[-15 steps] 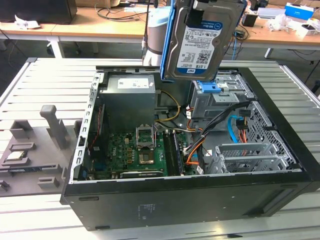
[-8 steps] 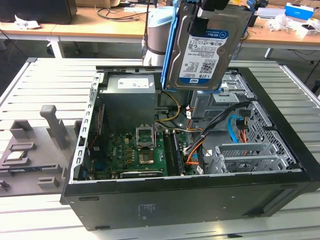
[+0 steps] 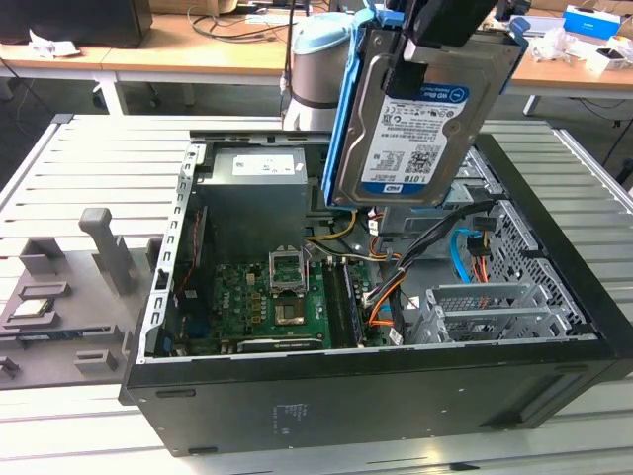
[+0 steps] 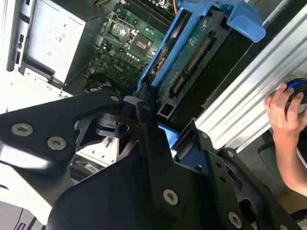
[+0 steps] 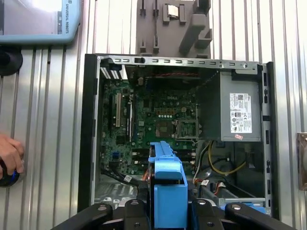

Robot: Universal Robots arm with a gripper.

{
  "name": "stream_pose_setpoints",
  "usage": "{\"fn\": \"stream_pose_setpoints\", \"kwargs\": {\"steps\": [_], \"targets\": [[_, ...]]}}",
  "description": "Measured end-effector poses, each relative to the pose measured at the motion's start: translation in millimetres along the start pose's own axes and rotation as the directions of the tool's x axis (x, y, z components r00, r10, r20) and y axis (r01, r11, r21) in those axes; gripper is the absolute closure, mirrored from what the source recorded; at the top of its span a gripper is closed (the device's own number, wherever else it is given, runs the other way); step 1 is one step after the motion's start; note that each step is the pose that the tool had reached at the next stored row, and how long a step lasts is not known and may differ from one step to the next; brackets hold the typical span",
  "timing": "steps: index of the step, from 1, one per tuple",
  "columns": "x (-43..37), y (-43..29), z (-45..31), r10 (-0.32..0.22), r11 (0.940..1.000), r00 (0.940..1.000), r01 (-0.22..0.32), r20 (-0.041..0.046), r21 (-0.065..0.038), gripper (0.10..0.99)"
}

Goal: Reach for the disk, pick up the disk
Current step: 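Pick up the disk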

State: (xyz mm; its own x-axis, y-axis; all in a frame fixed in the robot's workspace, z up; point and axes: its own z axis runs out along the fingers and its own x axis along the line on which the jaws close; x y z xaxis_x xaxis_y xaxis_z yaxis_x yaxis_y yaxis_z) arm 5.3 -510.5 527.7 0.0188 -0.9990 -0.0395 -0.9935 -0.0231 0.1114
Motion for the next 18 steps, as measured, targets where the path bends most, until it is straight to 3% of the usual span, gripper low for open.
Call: {"fn": "stream_pose_setpoints", "kwargs": {"steps": [3, 6, 11, 17, 18], "targets": [[10.6, 0.2, -0.1, 0.0, 1.0, 1.0, 0.0, -0.0003, 0.0, 0.722], [32.2, 0.7, -0.2, 0.0, 1.0, 1.0, 0.0, -0.0007, 0.0, 0.722], [51.7, 0.5, 4.2, 0.0, 1.0, 1.0, 0.0, -0.0007, 0.0, 0.722], [56.9, -1.6, 14.8, 0.0, 1.0, 1.0, 0.0, -0.0008, 0.0, 0.722], [58.3, -2.8, 19.3, 0.0, 1.0, 1.0, 0.0, -0.0008, 0.0, 0.722]]}}
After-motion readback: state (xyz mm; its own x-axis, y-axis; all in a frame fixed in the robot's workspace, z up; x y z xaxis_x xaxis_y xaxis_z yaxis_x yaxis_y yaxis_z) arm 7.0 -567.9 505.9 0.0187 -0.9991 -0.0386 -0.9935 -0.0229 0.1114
